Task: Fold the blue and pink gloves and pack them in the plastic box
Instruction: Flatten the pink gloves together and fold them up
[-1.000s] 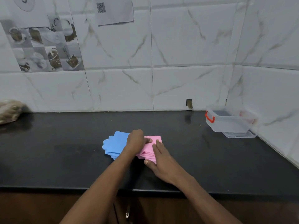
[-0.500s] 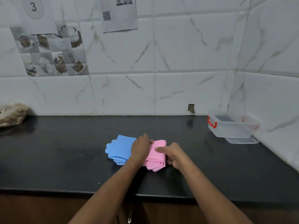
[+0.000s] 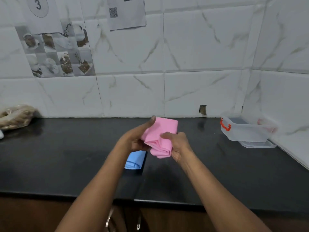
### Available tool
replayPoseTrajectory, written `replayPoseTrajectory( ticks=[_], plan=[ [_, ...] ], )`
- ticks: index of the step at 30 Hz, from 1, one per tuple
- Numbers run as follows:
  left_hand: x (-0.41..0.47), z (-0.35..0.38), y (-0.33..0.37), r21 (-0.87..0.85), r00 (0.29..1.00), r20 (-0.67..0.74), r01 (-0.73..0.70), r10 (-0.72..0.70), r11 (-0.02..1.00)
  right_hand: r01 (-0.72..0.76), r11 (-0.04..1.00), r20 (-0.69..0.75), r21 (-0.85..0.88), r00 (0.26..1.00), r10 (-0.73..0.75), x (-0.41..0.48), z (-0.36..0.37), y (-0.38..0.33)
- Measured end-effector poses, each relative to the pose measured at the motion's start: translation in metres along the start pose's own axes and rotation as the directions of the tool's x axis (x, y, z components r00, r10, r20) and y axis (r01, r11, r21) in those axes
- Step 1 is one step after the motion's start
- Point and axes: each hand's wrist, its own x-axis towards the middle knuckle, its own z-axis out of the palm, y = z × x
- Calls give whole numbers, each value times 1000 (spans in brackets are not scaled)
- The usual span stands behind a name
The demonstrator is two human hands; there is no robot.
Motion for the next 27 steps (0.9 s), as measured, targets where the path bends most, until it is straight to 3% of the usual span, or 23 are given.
replayPoseTrajectory(
  ticks=[1,3,7,9,12,15,17,19,22,27],
  plan=[
    [-2,-14,6,-135,997,78,14,-4,991,1,1000,40,23,999,-2,1,11,-1],
    [1,-40,13,-215,999,40,17,-8,976,-23,999,119,47,993,17,5,35,1],
    [8,-79,17,-121,994,-92,40,-51,992,-138,990,198,-19,970,139,18,76,14],
    [12,-95,16,-24,972,-231,40,-45,999,-163,978,218,-127,958,188,24,86,27],
    [16,-99,-4,112,942,-305,184,-142,977,-148,942,177,-301,962,208,31,83,58],
    [22,-91,-29,244,899,-377,331,-225,912,-4,747,19,-665,1000,22,39,77,78],
    [25,-89,-27,395,870,-479,329,-114,858,66,567,19,-821,996,-89,40,80,82],
    [22,-88,-19,557,836,-548,338,30,759,86,469,17,-879,989,-150,36,83,83],
    [22,-92,-23,604,829,-556,348,67,717,131,510,25,-850,978,-209,38,79,84],
    [27,-105,-46,553,870,-485,229,86,801,109,624,29,-773,990,-136,42,84,77]
  ],
)
